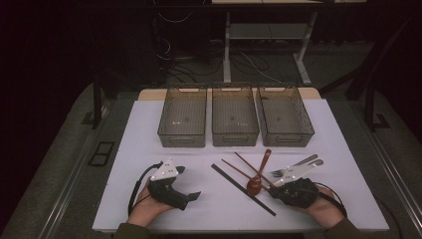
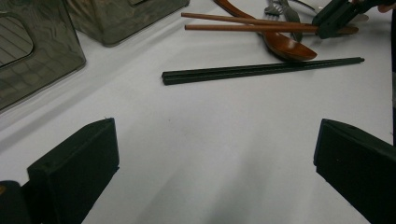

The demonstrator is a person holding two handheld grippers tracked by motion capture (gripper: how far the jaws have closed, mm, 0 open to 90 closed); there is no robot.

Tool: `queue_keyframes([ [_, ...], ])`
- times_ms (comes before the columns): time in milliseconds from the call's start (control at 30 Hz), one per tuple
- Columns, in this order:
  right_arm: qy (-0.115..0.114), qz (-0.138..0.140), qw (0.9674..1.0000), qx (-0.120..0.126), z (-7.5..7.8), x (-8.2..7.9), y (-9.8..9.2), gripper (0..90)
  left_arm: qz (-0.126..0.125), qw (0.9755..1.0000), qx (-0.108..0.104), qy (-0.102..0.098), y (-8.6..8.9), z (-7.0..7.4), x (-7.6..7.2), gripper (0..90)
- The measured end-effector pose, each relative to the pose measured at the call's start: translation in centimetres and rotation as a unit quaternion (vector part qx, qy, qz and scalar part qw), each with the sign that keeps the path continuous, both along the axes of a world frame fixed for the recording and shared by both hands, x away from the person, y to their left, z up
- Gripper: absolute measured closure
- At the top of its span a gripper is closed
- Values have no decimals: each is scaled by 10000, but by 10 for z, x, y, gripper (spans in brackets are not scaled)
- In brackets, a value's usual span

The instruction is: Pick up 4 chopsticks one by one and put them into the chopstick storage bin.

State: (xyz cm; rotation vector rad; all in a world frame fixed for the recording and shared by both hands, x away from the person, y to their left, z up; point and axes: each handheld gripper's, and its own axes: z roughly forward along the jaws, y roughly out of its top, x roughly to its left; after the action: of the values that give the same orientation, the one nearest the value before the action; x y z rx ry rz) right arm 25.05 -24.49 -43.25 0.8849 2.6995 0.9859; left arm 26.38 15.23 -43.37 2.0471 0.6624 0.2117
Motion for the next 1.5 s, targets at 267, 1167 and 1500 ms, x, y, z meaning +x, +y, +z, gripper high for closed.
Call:
queue_keyframes([
  [267, -7, -75, 9991, 412, 10, 8, -4, 835, -23, 10000, -58, -55, 3, -1, 2, 0],
  [1167, -104, -334, 9949, 950, 30, 39, -2, 834, -17, 9999, -101, -31, 1, 0, 2, 0],
  [1500, -187, -313, 9948, 956, 37, 49, 7, 834, -26, 9999, -107, -32, 1, -1, 2, 0],
])
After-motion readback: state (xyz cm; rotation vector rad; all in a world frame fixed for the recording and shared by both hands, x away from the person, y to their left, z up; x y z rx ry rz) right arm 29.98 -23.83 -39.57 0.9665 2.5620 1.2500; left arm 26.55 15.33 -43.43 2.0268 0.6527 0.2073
